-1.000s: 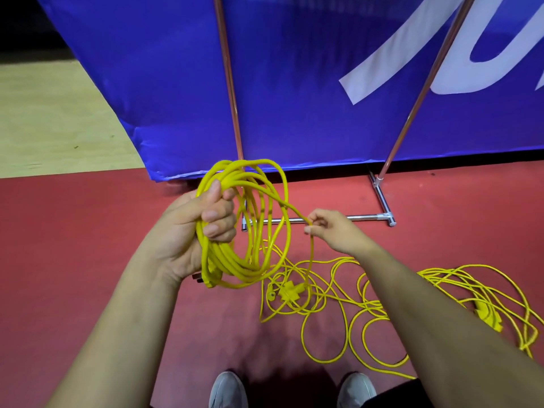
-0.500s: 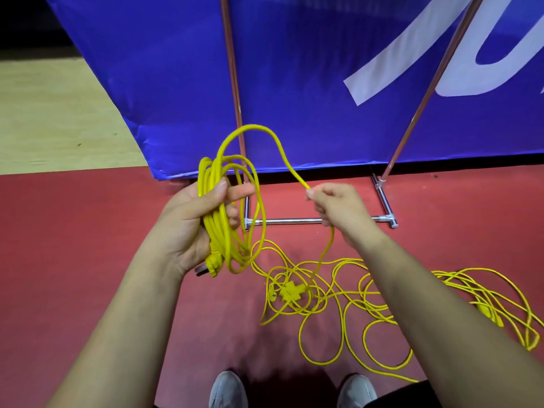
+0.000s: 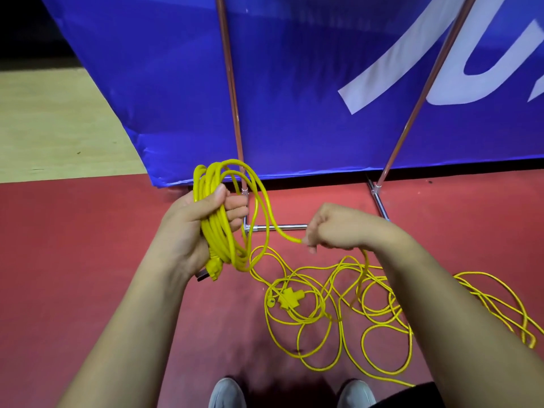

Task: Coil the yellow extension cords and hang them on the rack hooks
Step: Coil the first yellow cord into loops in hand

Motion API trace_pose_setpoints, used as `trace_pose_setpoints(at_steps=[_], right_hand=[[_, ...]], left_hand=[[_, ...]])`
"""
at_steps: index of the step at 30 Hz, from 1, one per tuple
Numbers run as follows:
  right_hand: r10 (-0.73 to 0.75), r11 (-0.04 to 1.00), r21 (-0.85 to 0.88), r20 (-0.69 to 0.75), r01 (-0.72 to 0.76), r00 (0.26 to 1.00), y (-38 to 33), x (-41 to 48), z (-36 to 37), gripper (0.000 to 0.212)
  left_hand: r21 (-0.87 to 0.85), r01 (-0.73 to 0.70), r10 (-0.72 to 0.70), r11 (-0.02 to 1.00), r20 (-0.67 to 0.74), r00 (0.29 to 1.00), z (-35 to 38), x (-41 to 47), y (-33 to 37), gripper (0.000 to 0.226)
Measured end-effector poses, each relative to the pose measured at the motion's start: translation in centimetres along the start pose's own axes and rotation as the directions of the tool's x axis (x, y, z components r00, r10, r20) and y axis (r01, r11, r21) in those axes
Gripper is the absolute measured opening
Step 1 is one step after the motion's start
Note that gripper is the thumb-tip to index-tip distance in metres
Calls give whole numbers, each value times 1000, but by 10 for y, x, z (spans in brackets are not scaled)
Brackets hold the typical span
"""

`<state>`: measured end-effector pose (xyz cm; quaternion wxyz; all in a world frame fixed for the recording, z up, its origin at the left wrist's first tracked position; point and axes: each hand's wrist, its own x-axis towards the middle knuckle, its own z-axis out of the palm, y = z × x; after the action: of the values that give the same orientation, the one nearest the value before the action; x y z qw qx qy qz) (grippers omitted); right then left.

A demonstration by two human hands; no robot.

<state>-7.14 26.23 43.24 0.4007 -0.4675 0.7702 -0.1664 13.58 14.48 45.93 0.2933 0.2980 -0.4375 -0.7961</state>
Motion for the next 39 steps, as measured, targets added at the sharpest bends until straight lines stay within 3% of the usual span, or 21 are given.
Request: trace_pose_setpoints(at_steps=[4, 8, 11, 13, 16, 19, 22, 26, 30, 32, 35, 37, 39], right_hand=[[-201, 955, 268, 274, 126, 940, -9, -12, -6, 22], [-354, 853, 479, 238, 208, 905, -9, -6, -3, 26], [-388, 845, 470, 209, 256, 897, -10, 0, 6, 29], [-377, 844, 476, 196, 248, 905, -12, 4, 16, 31], [-291, 829, 501, 3, 250, 957, -14, 11, 28, 29], [-193, 773, 555, -255, 307, 948, -5, 20, 27, 23], [-177, 760, 529, -390, 377, 904, 9, 26, 23, 20], [-187, 724, 542, -440, 426, 878, 18, 32, 24, 22], [-66, 843, 445, -473, 302, 879, 35, 47, 30, 17], [-43, 854, 452, -429, 256, 902, 44, 51, 33, 12], [-49, 854, 457, -403, 247, 914, 48, 50, 35, 11], [-55, 914, 346, -415, 213, 908, 43, 48, 34, 12], [-73, 986, 115, -345, 119, 936, 33, 43, 32, 18]], left_hand=[[169, 43, -39, 985, -23, 999, 2, 3, -8, 6], [138, 79, -86, 987, 42, 995, 2, 5, -10, 8], [70, 83, -93, 994, 142, 986, 2, 4, -9, 30], [67, 72, -84, 995, 189, 978, 2, 4, -9, 32], [83, 50, -64, 995, 176, 982, 2, 5, -9, 19], [49, 9, -14, 999, 97, 995, -3, 8, -8, 13], [-7, -16, 16, 1000, 58, 998, -11, 12, -7, 6], [-77, -8, 14, 997, 80, 997, -15, 12, -4, 5], [-201, 3, 20, 980, 111, 994, -13, 10, -1, 14], [-239, 4, 25, 971, 119, 993, -14, 11, 0, 20], [-255, 5, 19, 967, 93, 995, -16, 12, -2, 9], [-191, -13, 23, 981, 54, 998, -14, 12, -3, 5], [-52, -33, 35, 998, 32, 999, -10, 11, -5, 7]])
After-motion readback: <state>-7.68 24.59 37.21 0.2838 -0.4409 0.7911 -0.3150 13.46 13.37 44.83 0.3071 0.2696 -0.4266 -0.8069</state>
